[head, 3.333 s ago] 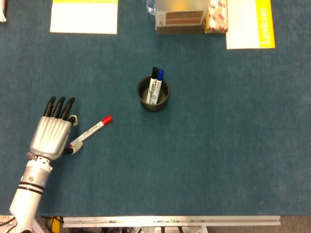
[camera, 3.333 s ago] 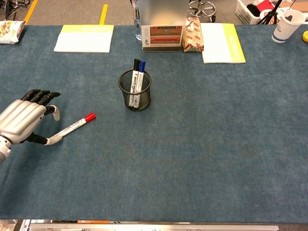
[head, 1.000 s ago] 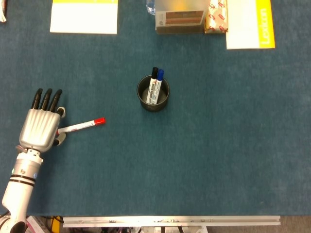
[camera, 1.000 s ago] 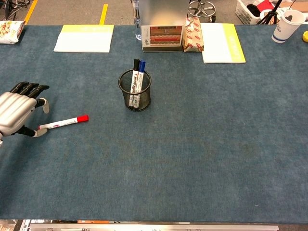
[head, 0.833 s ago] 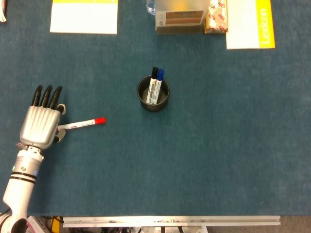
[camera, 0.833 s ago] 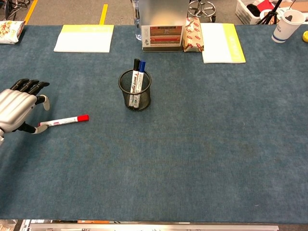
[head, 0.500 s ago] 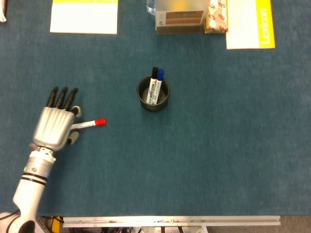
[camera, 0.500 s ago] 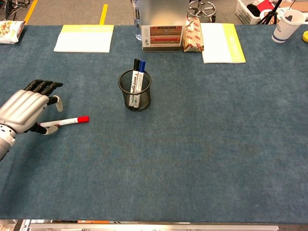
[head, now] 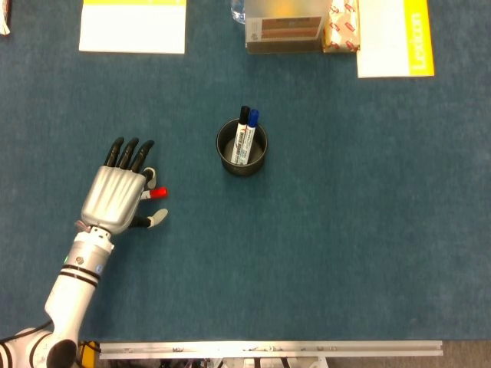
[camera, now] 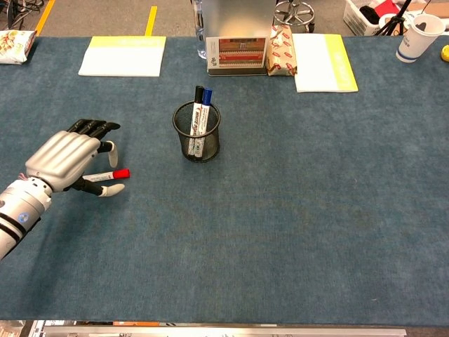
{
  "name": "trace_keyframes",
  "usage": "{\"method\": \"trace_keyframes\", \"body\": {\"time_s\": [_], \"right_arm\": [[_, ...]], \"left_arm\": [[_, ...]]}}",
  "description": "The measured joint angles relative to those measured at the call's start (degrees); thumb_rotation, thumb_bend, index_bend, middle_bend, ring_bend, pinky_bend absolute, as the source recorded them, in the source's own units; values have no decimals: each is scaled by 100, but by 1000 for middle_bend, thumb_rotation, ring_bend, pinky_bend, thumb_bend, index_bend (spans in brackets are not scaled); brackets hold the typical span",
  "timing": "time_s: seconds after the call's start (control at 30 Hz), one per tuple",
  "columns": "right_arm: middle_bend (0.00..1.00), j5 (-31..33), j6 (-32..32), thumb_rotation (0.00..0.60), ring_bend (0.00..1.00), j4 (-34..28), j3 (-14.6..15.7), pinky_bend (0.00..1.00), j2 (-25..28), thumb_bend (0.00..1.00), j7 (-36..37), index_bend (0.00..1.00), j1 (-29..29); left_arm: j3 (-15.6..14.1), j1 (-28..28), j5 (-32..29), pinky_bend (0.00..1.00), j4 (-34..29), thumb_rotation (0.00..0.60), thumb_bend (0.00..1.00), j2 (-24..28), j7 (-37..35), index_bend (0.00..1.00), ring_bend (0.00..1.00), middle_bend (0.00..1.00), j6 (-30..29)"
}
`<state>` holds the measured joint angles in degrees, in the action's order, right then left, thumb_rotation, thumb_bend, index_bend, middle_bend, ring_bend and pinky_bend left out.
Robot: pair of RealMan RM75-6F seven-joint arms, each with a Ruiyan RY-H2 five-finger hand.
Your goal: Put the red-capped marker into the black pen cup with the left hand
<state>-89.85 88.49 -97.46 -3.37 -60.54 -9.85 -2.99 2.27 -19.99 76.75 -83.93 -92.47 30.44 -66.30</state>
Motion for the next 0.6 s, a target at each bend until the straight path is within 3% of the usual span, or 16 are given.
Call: {"method": "trace_keyframes", "body": {"time_s": [0.6], "right_arm": [[313, 9, -11, 600, 246, 2, 1, 460, 3, 0, -10, 473, -2]], "left_arm": [[6, -103, -193, 0, 218, 364, 221, -104, 89, 478, 0, 83, 9]]}}
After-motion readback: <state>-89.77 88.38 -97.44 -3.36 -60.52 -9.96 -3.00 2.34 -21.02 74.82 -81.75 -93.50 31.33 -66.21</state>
